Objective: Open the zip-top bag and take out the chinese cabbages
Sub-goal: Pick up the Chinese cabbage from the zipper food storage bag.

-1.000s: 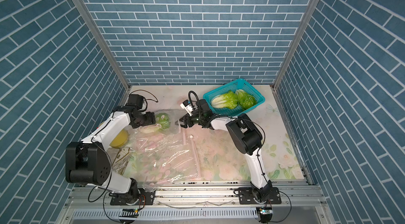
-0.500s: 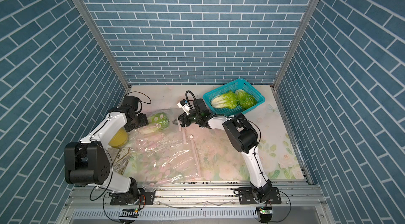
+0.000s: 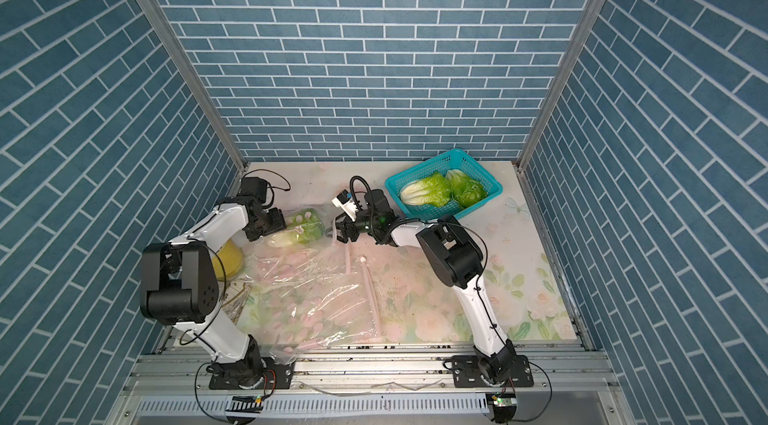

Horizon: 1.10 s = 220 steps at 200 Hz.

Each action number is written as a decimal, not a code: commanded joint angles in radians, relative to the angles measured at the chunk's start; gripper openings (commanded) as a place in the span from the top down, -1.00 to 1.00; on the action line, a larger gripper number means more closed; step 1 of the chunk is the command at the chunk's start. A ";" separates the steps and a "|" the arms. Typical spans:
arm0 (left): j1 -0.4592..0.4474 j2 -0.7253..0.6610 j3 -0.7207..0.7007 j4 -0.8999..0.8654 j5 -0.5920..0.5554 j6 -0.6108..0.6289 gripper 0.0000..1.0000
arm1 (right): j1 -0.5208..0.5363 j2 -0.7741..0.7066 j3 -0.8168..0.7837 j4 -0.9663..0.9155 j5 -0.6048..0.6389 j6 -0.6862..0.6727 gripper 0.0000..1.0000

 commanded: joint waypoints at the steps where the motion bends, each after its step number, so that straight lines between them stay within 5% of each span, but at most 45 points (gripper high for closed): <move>1: -0.006 0.027 -0.035 0.035 0.063 0.036 -0.34 | 0.007 0.036 0.031 0.016 -0.040 -0.087 -0.28; 93: -0.056 0.029 -0.048 0.086 0.045 0.082 -0.28 | 0.006 0.064 0.118 -0.054 -0.107 -0.123 -0.38; 178: -0.085 0.035 -0.048 0.078 0.013 0.107 -0.28 | 0.005 0.078 0.087 0.023 0.233 0.001 -0.44; 201: -0.089 0.033 -0.046 0.075 0.008 0.111 -0.28 | 0.005 0.071 0.089 0.001 0.239 -0.011 -0.53; 220: -0.092 0.037 -0.046 0.078 0.008 0.111 -0.28 | 0.005 0.102 0.197 -0.201 0.198 -0.050 -0.56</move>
